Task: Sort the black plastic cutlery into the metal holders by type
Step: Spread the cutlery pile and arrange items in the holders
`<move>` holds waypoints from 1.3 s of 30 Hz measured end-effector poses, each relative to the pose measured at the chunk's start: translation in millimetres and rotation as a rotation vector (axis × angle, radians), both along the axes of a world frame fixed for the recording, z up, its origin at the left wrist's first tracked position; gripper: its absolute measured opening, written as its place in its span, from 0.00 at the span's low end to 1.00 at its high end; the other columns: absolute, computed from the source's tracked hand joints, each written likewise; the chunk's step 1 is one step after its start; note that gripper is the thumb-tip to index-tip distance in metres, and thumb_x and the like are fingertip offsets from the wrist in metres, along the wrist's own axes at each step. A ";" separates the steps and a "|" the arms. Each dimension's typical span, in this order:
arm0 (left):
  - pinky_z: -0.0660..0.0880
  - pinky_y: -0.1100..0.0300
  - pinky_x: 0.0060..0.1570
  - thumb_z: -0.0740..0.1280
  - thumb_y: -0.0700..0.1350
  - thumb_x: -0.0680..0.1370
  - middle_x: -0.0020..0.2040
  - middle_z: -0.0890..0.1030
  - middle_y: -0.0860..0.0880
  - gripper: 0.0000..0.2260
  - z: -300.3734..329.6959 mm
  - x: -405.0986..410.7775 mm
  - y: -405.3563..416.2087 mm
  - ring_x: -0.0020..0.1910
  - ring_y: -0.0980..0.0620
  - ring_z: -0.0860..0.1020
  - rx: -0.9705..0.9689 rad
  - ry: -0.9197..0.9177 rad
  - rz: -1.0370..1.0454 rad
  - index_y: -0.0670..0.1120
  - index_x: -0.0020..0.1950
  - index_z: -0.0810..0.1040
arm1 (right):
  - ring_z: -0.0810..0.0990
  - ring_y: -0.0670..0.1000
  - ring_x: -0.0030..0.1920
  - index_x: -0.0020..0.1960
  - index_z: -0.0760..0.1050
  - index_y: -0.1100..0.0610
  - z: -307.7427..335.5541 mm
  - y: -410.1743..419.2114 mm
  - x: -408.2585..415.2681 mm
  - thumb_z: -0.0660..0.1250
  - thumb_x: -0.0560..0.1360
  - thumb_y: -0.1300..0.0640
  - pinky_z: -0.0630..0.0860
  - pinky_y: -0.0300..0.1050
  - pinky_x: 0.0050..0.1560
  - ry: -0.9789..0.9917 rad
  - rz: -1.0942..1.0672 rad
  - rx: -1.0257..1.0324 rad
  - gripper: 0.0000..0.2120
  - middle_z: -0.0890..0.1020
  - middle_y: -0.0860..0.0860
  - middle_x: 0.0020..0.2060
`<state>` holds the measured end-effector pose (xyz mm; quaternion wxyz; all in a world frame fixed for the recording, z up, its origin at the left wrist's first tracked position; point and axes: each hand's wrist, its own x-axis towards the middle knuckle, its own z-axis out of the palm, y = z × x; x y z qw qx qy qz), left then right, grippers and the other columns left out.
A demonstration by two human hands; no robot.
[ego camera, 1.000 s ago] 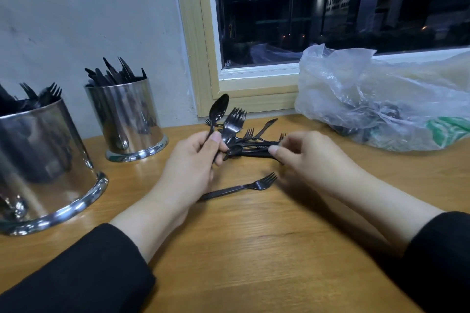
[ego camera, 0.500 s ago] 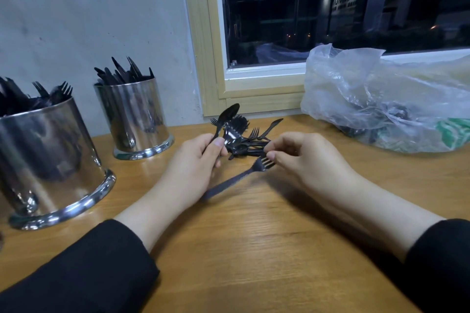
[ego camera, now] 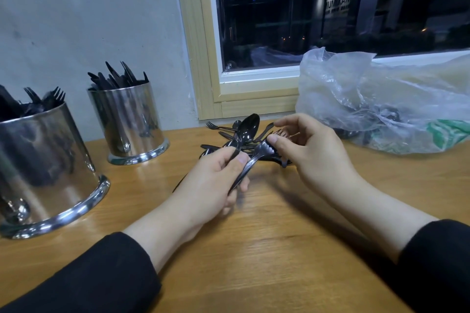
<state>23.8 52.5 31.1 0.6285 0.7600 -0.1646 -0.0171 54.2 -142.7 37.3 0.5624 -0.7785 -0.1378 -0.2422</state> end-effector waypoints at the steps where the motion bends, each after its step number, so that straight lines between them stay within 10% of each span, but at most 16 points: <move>1: 0.62 0.61 0.25 0.59 0.50 0.86 0.35 0.76 0.47 0.11 0.3 -0.5 -0.6 0.24 0.51 0.62 -0.002 -0.002 -0.012 0.47 0.48 0.75 | 0.78 0.49 0.35 0.54 0.80 0.51 -0.5 0.4 -0.1 0.75 0.75 0.56 0.77 0.45 0.40 0.029 0.012 0.003 0.08 0.82 0.51 0.40; 8: 0.62 0.61 0.25 0.57 0.51 0.87 0.37 0.80 0.43 0.10 -0.6 -2.8 -3.5 0.24 0.51 0.64 -0.002 0.004 -0.070 0.57 0.47 0.74 | 0.76 0.46 0.27 0.47 0.81 0.65 -1.1 3.0 -7.0 0.66 0.81 0.60 0.72 0.36 0.32 0.182 0.183 0.063 0.09 0.81 0.51 0.28; 13: 0.74 0.60 0.31 0.59 0.47 0.87 0.42 0.82 0.47 0.12 1.1 -8.0 -4.2 0.30 0.49 0.77 0.031 0.064 -0.184 0.46 0.47 0.77 | 0.77 0.52 0.33 0.47 0.82 0.59 -1.5 -2.1 -3.5 0.66 0.79 0.64 0.73 0.57 0.39 0.155 0.174 -0.032 0.07 0.83 0.61 0.36; 20: 0.56 0.63 0.26 0.61 0.51 0.86 0.36 0.71 0.52 0.15 4.2 -2.1 0.0 0.26 0.56 0.61 -0.146 0.106 0.027 0.52 0.41 0.79 | 0.77 0.53 0.39 0.55 0.81 0.54 -2.4 4.9 -4.7 0.59 0.84 0.55 0.74 0.49 0.43 0.196 0.242 0.224 0.12 0.83 0.55 0.41; 25: 0.59 0.59 0.28 0.61 0.53 0.85 0.32 0.72 0.52 0.18 5.1 12.0 37.0 0.24 0.56 0.64 -0.116 -0.084 0.367 0.51 0.35 0.75 | 0.79 0.40 0.40 0.49 0.81 0.48 -0.1 8.4 12.0 0.68 0.79 0.49 0.71 0.31 0.40 0.042 -0.050 -0.460 0.05 0.84 0.40 0.38; 30: 0.58 0.61 0.25 0.61 0.49 0.85 0.33 0.73 0.50 0.17 5.8 13.0 67.3 0.24 0.54 0.64 -0.163 -0.093 0.504 0.43 0.41 0.78 | 0.80 0.55 0.51 0.55 0.79 0.51 7.6 43.9 48.5 0.65 0.78 0.39 0.75 0.48 0.47 0.055 -0.174 -0.866 0.16 0.84 0.50 0.47; 39: 0.63 0.58 0.27 0.61 0.48 0.85 0.35 0.77 0.52 0.15 3.7 21.0 80.6 0.29 0.50 0.65 -0.103 -0.147 0.572 0.49 0.43 0.83 | 0.83 0.46 0.46 0.57 0.82 0.54 -1.0 60.4 68.3 0.67 0.79 0.56 0.75 0.38 0.44 0.110 -0.148 -0.823 0.08 0.84 0.49 0.44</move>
